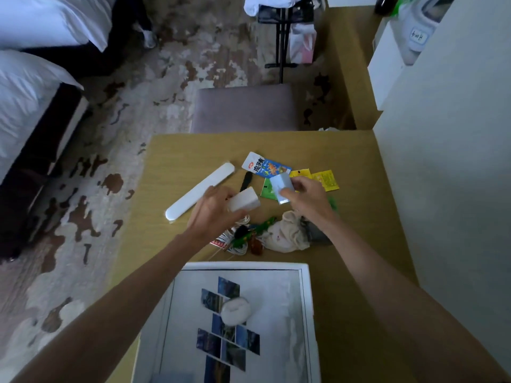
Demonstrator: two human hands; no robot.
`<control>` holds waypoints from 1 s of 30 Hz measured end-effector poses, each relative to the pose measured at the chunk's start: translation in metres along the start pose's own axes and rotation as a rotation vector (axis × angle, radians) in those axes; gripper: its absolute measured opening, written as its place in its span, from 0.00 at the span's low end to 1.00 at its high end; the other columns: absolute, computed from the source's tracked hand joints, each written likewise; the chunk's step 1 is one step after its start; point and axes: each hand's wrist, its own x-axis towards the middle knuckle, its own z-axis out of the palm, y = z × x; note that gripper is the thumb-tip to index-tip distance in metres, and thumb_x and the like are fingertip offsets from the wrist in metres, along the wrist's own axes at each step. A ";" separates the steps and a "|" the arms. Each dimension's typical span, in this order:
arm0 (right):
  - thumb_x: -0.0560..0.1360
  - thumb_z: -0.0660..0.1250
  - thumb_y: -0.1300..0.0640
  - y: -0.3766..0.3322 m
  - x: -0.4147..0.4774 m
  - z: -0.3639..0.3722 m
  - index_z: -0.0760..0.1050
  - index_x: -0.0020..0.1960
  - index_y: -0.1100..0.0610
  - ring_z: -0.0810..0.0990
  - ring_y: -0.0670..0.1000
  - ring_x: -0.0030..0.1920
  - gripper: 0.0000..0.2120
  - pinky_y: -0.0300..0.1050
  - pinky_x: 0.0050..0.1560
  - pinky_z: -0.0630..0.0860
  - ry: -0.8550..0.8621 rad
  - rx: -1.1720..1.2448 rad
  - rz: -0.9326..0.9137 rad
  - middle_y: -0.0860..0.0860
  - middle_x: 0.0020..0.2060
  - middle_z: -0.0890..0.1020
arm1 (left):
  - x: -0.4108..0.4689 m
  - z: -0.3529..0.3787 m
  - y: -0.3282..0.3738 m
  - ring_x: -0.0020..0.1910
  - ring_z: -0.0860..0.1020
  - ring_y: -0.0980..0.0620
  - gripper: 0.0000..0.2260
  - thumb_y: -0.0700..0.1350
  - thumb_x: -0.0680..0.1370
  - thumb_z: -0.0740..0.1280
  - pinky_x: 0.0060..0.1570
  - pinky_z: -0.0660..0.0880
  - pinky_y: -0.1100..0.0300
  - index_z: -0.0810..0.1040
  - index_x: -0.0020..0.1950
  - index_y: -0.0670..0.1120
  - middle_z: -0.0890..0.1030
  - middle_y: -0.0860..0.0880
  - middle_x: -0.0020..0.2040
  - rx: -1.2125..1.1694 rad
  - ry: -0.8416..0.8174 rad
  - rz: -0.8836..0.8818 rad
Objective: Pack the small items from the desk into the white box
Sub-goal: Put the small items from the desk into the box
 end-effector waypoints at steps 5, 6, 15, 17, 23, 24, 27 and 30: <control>0.72 0.72 0.49 -0.036 -0.043 0.000 0.83 0.39 0.45 0.82 0.42 0.39 0.04 0.39 0.40 0.77 -0.107 0.239 -0.055 0.43 0.35 0.84 | -0.060 -0.041 0.018 0.46 0.80 0.51 0.14 0.48 0.69 0.75 0.45 0.78 0.54 0.75 0.50 0.49 0.81 0.50 0.47 -0.547 -0.050 -0.229; 0.73 0.71 0.51 -0.041 -0.053 0.002 0.83 0.41 0.47 0.83 0.46 0.42 0.03 0.43 0.43 0.80 -0.144 0.255 -0.056 0.47 0.38 0.85 | -0.073 -0.045 0.020 0.48 0.80 0.48 0.13 0.47 0.70 0.74 0.47 0.79 0.51 0.75 0.50 0.47 0.82 0.47 0.49 -0.602 -0.063 -0.227; 0.73 0.72 0.58 -0.047 -0.159 0.019 0.78 0.51 0.55 0.83 0.42 0.41 0.07 0.36 0.38 0.78 -0.400 0.072 -0.060 0.46 0.40 0.85 | -0.162 -0.042 0.007 0.45 0.80 0.51 0.17 0.53 0.70 0.72 0.44 0.80 0.53 0.69 0.53 0.54 0.79 0.51 0.46 -0.531 -0.349 -0.163; 0.72 0.73 0.56 -0.038 -0.180 0.023 0.78 0.50 0.52 0.83 0.42 0.42 0.08 0.37 0.40 0.79 -0.394 -0.040 -0.061 0.47 0.44 0.84 | -0.177 -0.039 0.001 0.41 0.79 0.57 0.23 0.54 0.71 0.70 0.36 0.77 0.65 0.64 0.61 0.59 0.78 0.54 0.46 -0.414 -0.453 -0.090; 0.69 0.73 0.44 -0.018 -0.222 0.029 0.76 0.54 0.47 0.81 0.41 0.46 0.16 0.33 0.43 0.78 -0.442 -0.468 -0.102 0.42 0.49 0.81 | -0.209 -0.018 -0.017 0.52 0.75 0.53 0.25 0.55 0.73 0.68 0.47 0.72 0.61 0.64 0.67 0.63 0.77 0.50 0.63 -0.101 -0.636 0.157; 0.69 0.73 0.43 -0.016 -0.226 0.031 0.76 0.55 0.47 0.80 0.41 0.47 0.18 0.34 0.44 0.77 -0.459 -0.524 -0.095 0.43 0.50 0.80 | -0.213 -0.015 -0.018 0.53 0.76 0.53 0.24 0.54 0.72 0.68 0.48 0.73 0.61 0.65 0.66 0.62 0.77 0.50 0.63 -0.076 -0.660 0.173; 0.69 0.71 0.43 -0.010 -0.237 0.040 0.74 0.56 0.49 0.79 0.46 0.48 0.19 0.42 0.47 0.78 -0.531 -0.712 -0.099 0.46 0.51 0.79 | -0.221 -0.008 -0.021 0.56 0.76 0.50 0.22 0.55 0.73 0.67 0.54 0.73 0.56 0.65 0.65 0.62 0.77 0.49 0.64 0.039 -0.734 0.230; 0.70 0.70 0.44 -0.003 -0.245 0.049 0.71 0.56 0.49 0.78 0.49 0.47 0.19 0.45 0.46 0.78 -0.593 -0.902 -0.111 0.49 0.51 0.78 | -0.227 -0.004 -0.028 0.57 0.76 0.49 0.23 0.55 0.73 0.66 0.53 0.73 0.54 0.63 0.67 0.62 0.75 0.49 0.65 0.208 -0.783 0.294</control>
